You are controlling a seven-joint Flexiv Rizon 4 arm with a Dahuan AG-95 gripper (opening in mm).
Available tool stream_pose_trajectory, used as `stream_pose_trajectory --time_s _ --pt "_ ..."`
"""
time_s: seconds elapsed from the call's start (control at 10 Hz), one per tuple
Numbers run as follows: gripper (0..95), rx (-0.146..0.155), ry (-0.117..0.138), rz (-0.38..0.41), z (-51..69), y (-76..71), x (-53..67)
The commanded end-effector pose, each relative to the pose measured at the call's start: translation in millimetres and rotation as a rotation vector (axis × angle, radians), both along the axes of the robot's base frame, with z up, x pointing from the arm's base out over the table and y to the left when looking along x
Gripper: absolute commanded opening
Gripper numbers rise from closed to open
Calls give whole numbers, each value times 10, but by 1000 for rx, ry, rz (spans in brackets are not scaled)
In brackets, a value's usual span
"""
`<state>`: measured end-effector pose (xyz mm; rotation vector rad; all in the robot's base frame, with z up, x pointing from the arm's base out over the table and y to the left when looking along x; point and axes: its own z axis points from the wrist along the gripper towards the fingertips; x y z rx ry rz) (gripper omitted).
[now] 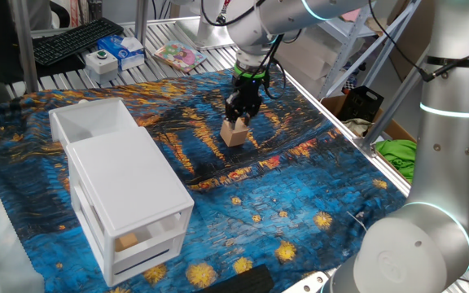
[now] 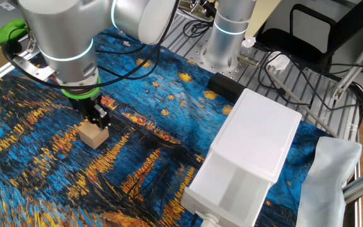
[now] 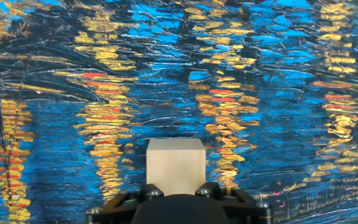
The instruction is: Put things in the drawer
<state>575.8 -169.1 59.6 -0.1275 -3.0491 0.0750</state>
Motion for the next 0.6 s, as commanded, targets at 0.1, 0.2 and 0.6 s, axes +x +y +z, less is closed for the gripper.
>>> stream_pose_trajectory --time_s 0.1,0.2,0.6 --pt "950 7 5 -3 3 9 3" --pt "950 8 5 -2 3 10 2" --pt "760 6 8 9 -21 27 4"
